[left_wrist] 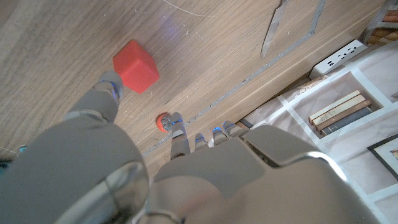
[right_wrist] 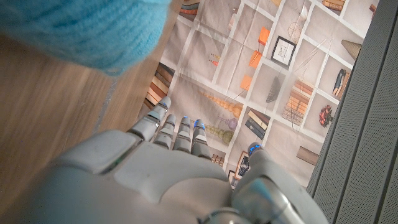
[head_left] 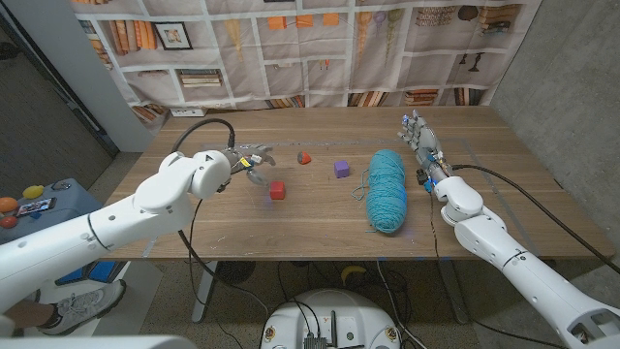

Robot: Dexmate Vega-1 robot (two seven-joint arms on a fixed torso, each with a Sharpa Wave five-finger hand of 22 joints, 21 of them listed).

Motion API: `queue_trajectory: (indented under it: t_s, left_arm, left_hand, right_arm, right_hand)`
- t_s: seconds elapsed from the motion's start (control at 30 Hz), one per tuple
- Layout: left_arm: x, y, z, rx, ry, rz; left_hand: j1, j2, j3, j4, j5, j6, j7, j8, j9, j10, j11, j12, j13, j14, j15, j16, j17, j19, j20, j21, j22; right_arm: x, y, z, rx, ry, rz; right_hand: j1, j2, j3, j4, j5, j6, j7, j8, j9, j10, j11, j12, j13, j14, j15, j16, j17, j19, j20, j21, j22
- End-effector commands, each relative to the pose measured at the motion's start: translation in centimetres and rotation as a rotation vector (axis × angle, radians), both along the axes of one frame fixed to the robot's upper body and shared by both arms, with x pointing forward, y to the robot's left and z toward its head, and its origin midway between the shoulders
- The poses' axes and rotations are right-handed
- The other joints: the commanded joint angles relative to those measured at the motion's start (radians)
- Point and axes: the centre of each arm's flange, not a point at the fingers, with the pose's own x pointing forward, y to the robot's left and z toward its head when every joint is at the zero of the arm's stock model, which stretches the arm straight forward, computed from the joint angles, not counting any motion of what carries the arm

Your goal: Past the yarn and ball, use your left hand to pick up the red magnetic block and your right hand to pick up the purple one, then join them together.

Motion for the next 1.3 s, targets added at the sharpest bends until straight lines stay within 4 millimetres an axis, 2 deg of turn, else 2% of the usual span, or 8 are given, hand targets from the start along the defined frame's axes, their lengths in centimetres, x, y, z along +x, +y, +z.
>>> queue_trajectory:
  t_s: [0.03, 0.2, 0.47, 1.3]
  left_arm:
    - [1.0, -1.9, -1.2, 0.032, 0.010, 0.008]
    - [1.6, -2.5, -2.1, 0.019, 0.030, 0.028]
    - [2.2, -3.2, -3.1, 0.012, 0.037, 0.016]
    - [2.8, -3.4, -4.9, 0.003, 0.017, 0.063]
  left_hand:
    - [0.013, 0.004, -0.006, 0.002, -0.004, -0.015, 0.014, -0.004, 0.002, -0.097, 0.017, 0.002, 0.002, -0.164, 0.009, 0.000, 0.002, -0.144, 0.010, 0.008, 0.002]
    - [0.016, 0.009, -0.007, 0.002, -0.003, -0.027, 0.020, -0.006, 0.002, -0.110, 0.025, 0.003, 0.002, -0.176, 0.018, 0.000, 0.002, -0.149, 0.019, 0.009, 0.002]
    - [0.021, 0.015, -0.007, 0.003, -0.001, -0.030, 0.025, -0.005, 0.002, -0.113, 0.025, 0.006, 0.002, -0.176, 0.020, 0.003, 0.002, -0.148, 0.025, 0.012, 0.002]
    - [0.051, 0.043, 0.001, 0.002, 0.008, 0.041, 0.025, 0.022, 0.003, -0.058, 0.009, 0.030, 0.001, -0.130, 0.021, 0.018, 0.001, -0.108, 0.041, 0.024, 0.002]
  right_arm:
    - [-0.3, -0.3, -0.2, 0.007, -0.002, -0.010]
    - [-0.4, -0.4, -0.3, 0.006, 0.001, -0.013]
    - [-0.6, -0.6, -0.4, 0.012, 0.001, -0.018]
    - [-1.6, -0.8, -1.0, 0.019, -0.001, -0.023]
  right_hand:
    - [-0.011, -0.002, 0.004, -0.001, 0.004, 0.012, 0.001, 0.005, 0.004, 0.014, 0.002, 0.005, 0.002, 0.005, -0.006, 0.007, 0.001, 0.009, -0.003, 0.006, 0.004]
    - [-0.012, -0.001, 0.004, -0.002, 0.003, 0.013, 0.001, 0.005, 0.004, 0.015, 0.002, 0.005, 0.002, 0.005, -0.006, 0.007, 0.000, 0.009, -0.003, 0.006, 0.004]
    - [-0.015, -0.001, 0.004, -0.002, 0.003, 0.017, -0.001, 0.006, 0.004, 0.015, 0.002, 0.004, 0.002, 0.006, -0.004, 0.008, -0.002, 0.010, -0.003, 0.006, 0.004]
    - [-0.022, 0.001, 0.007, -0.002, 0.003, 0.021, -0.003, 0.006, 0.004, 0.020, 0.001, 0.006, 0.002, 0.009, -0.004, 0.010, -0.009, 0.013, -0.003, 0.007, 0.004]
